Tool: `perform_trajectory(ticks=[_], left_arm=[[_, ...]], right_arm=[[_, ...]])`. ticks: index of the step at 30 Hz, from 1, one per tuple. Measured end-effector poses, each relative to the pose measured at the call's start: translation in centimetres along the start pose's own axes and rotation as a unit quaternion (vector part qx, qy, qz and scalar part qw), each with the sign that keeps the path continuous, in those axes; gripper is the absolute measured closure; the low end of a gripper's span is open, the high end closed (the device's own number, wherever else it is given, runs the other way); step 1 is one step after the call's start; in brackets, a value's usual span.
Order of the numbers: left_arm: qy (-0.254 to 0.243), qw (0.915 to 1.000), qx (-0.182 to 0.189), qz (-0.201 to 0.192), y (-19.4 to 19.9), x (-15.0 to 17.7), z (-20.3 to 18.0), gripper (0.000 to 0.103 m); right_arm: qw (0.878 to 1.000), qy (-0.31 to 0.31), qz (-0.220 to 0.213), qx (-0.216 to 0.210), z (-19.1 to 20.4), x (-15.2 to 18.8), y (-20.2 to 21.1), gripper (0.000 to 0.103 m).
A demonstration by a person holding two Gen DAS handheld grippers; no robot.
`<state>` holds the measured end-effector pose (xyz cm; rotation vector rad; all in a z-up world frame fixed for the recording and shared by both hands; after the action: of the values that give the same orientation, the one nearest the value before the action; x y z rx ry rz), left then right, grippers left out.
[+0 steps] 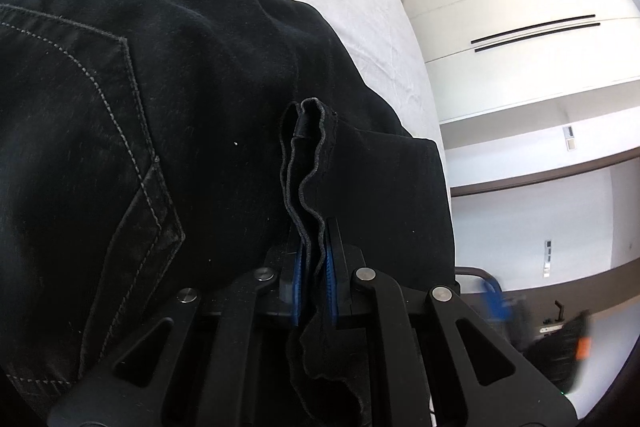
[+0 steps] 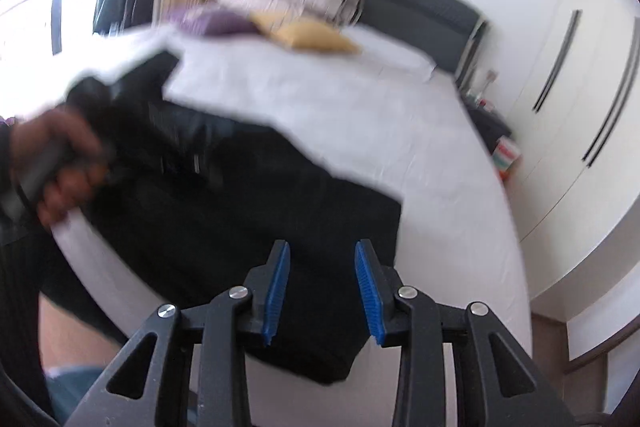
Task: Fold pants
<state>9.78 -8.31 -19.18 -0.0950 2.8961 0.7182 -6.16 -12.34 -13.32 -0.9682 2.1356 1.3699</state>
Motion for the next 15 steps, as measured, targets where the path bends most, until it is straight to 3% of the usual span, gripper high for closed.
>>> perform_trajectory(ticks=[2, 5, 9, 10, 15], left_arm=[[0.001, 1.0000, 0.001, 0.000, -0.2, 0.1, 0.1, 0.094], [0.001, 1.0000, 0.000, -0.001, -0.6, 0.1, 0.2, 0.094], [-0.001, 1.0000, -0.007, -0.003, -1.0, 0.2, -0.4, 0.094], [-0.002, 0.9999, -0.009, -0.005, -0.9, 0.2, -0.4, 0.094], [-0.013, 0.9992, -0.024, -0.028, 1.0, 1.3, -1.3, 0.093]], right_arm=[[0.998, 0.029, 0.058, -0.024, 1.7, 3.3, -2.1, 0.067], [0.998, 0.023, 0.054, -0.024, 2.3, 5.8, -1.4, 0.066], [0.992, 0.037, 0.102, -0.062, 2.5, 7.4, -0.8, 0.070], [0.992, 0.028, 0.100, -0.068, 1.8, 7.0, -0.2, 0.074], [0.994, -0.051, -0.002, -0.095, -2.7, 2.1, 4.9, 0.074]])
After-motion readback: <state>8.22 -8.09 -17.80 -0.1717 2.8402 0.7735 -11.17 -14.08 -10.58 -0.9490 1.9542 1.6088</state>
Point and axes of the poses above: each gripper's, at about its wrist camera, not at the fingertips, and y roughly against the way its jaws point, z to its left, x to its underside, the point moved 3 cm from there along -y, roughly the way its jaws point, and after that the axes turned 13 degrees about x, right-handed, at the moved point
